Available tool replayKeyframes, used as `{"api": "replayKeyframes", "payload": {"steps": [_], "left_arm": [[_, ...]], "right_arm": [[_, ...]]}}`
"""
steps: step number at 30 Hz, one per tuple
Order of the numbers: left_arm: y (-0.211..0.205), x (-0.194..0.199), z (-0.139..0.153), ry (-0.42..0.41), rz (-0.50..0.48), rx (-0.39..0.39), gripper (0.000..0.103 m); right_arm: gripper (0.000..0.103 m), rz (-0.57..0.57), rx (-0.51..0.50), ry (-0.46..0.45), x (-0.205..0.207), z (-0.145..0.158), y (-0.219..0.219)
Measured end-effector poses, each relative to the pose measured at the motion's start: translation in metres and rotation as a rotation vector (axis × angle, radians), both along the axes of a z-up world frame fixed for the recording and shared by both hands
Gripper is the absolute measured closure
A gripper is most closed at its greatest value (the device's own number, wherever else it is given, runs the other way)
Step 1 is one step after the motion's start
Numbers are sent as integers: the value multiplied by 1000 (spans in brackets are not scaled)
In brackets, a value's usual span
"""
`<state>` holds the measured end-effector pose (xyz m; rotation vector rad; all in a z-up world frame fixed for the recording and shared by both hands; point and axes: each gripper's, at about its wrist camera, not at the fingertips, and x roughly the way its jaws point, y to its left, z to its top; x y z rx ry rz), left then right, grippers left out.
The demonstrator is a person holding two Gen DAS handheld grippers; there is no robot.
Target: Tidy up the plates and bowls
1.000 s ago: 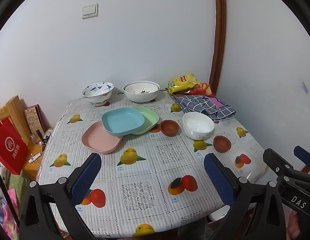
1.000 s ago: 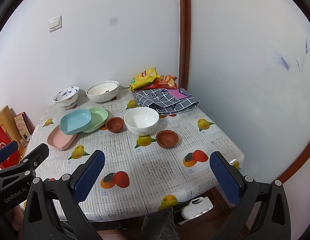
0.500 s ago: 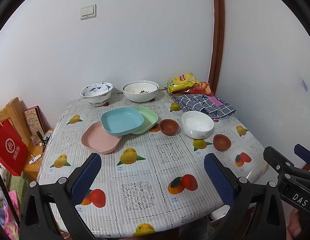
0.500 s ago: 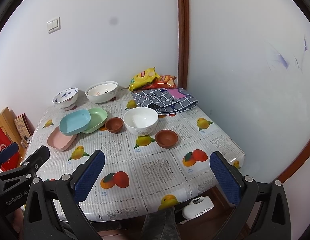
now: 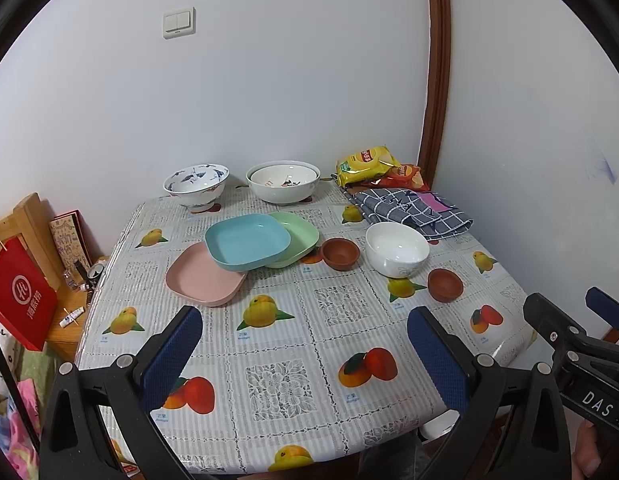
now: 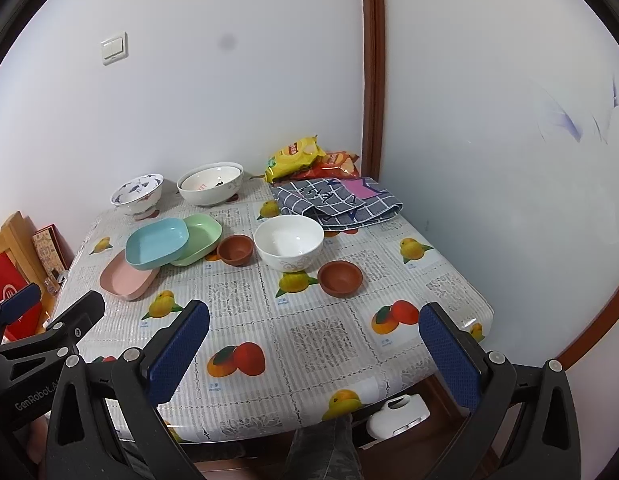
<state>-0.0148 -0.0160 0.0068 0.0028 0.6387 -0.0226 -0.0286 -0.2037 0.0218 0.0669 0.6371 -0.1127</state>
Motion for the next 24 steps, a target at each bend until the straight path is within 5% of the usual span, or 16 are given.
{"api": "replayKeyframes", "payload": {"steps": [24], "left_arm": [[2,-2,2,3,2,3,0]], "right_arm": [[0,13,0,0,1,1,8]]}}
